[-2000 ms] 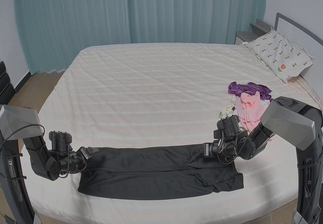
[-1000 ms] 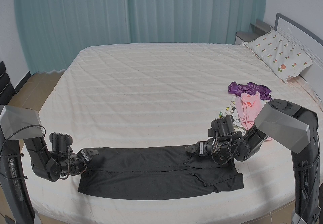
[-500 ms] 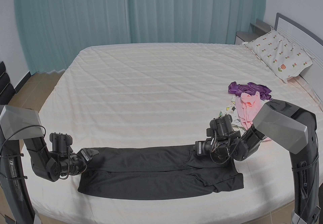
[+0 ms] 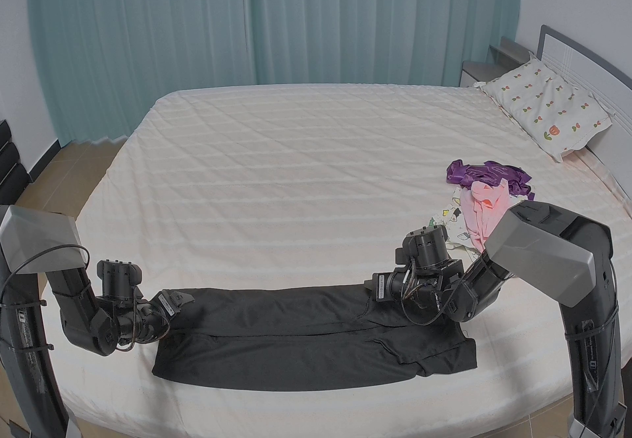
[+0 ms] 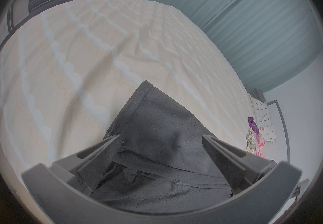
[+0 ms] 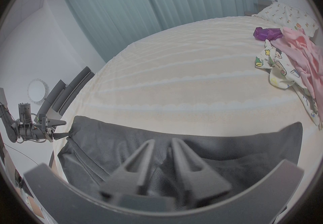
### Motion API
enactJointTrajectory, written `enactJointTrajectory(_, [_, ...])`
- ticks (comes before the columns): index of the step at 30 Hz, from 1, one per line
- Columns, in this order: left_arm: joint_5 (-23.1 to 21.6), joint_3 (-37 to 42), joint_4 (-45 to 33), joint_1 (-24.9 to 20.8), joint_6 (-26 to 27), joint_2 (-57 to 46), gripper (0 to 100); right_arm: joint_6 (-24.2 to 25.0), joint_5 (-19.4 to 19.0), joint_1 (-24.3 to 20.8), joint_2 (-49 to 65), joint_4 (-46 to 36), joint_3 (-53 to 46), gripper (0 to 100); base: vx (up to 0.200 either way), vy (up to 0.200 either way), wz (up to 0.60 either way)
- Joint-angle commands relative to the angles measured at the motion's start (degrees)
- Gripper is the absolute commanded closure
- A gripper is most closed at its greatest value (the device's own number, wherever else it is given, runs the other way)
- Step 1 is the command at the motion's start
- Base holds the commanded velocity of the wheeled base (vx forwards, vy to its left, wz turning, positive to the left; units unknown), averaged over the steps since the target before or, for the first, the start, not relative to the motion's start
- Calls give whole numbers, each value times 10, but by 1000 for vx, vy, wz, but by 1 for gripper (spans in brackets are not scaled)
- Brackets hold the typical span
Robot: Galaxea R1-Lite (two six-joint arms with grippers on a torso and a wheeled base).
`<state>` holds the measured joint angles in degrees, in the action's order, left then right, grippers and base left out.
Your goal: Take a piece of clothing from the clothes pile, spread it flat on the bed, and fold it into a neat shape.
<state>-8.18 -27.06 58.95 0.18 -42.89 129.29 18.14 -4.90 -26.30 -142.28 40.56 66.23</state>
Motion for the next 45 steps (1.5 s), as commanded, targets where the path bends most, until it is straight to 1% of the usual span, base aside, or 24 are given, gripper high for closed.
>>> enactJointTrajectory(1, [0, 1, 0, 0, 0, 1, 0, 4, 0, 1, -2, 3, 3, 0, 0, 0, 0])
enactJointTrajectory(2, [0, 1, 0, 0, 0, 1, 0, 4, -1, 3, -1, 5, 3, 0, 0, 0, 0])
enactJointTrajectory(5, [0, 1, 0, 0, 0, 1, 0, 45, 1, 14, 13, 26, 0, 0, 0, 0, 0])
enactJointTrajectory(6, [0, 1, 0, 0, 0, 1, 0, 52, 2, 17, 17, 26, -1, 0, 0, 0, 0])
enactJointTrajectory(7, [0, 1, 0, 0, 0, 1, 0, 73, 2, 26, 33, 22, -5, 0, 0, 0, 0])
enactJointTrajectory(8, [0, 1, 0, 0, -1, 1, 0, 83, 2, 35, 43, 21, -13, 0, 0, 0, 0])
enactJointTrajectory(11, [0, 1, 0, 0, -2, 1, 0, 99, -4, 60, 75, 20, -56, 0, 0, 0, 0])
enactJointTrajectory(15, [0, 1, 0, 0, -2, 1, 0, 110, -18, 82, 96, 22, -119, 0, 0, 0, 0])
enactJointTrajectory(18, [0, 1, 0, 0, -2, 0, 0, 122, -20, 93, 97, 28, -160, 0, 0, 0, 0])
enactJointTrajectory(22, [0, 1, 0, 0, -2, 0, 0, 139, -28, 95, 89, 27, -171, 0, 0, 0, 0])
enactJointTrajectory(32, [0, 1, 0, 1, -3, 0, 0, 139, -29, 95, 84, 22, -172, 0, 0, 0, 0])
enactJointTrajectory(33, [0, 1, 0, 1, -2, 0, 0, 139, -29, 92, 79, 22, -174, 100, 0, 0, 0])
enactJointTrajectory(38, [0, 1, 0, 1, -3, 0, 0, 137, -29, 90, 77, 20, -182, 100, 0, 0, 0])
enactJointTrajectory(45, [0, 1, 0, 1, -3, 0, 0, 141, -29, 99, 83, 29, -180, 100, 0, 0, 0])
